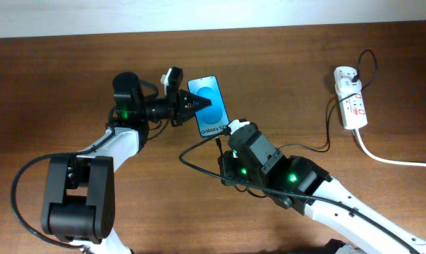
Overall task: Plug charger to phone and switch on socket
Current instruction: 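Align and push the USB-C plug into the phone's port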
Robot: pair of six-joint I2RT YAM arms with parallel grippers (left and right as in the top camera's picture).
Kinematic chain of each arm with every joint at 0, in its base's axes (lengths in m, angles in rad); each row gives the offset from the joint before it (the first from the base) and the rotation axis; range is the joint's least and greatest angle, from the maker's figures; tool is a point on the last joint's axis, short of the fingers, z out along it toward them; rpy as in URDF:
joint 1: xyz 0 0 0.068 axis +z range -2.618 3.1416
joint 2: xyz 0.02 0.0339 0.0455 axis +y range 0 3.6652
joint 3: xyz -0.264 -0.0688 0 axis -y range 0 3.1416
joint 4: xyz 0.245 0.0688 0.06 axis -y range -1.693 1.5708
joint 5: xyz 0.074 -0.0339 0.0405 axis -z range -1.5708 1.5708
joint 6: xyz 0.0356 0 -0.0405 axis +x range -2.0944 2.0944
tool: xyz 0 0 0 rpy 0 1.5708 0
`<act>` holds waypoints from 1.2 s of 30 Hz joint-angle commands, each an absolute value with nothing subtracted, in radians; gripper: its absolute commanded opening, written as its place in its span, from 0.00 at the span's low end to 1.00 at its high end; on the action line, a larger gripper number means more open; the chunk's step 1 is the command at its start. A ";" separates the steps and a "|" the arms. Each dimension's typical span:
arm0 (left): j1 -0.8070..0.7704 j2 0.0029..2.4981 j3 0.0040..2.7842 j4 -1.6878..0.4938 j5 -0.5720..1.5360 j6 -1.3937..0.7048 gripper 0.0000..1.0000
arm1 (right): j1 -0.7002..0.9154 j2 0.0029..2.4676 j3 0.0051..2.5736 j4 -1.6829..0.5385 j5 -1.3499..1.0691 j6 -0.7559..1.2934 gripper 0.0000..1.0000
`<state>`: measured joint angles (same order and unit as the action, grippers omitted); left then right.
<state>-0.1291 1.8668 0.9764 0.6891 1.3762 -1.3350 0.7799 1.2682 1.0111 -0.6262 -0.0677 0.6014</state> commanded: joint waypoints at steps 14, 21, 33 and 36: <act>-0.133 1.859 1.002 0.695 1.380 -1.251 0.00 | 0.785 1.269 1.012 -0.624 -0.070 0.599 0.04; -0.133 1.859 1.002 0.695 1.370 -1.234 0.00 | 0.785 1.269 1.012 -0.623 -0.070 0.599 0.04; -0.133 1.859 1.002 0.695 1.419 -1.245 0.00 | 0.784 1.269 1.012 -0.598 -0.013 0.599 0.05; -0.133 1.859 1.002 0.695 1.422 -1.245 0.00 | 0.785 1.270 1.012 -0.569 -0.007 0.599 0.09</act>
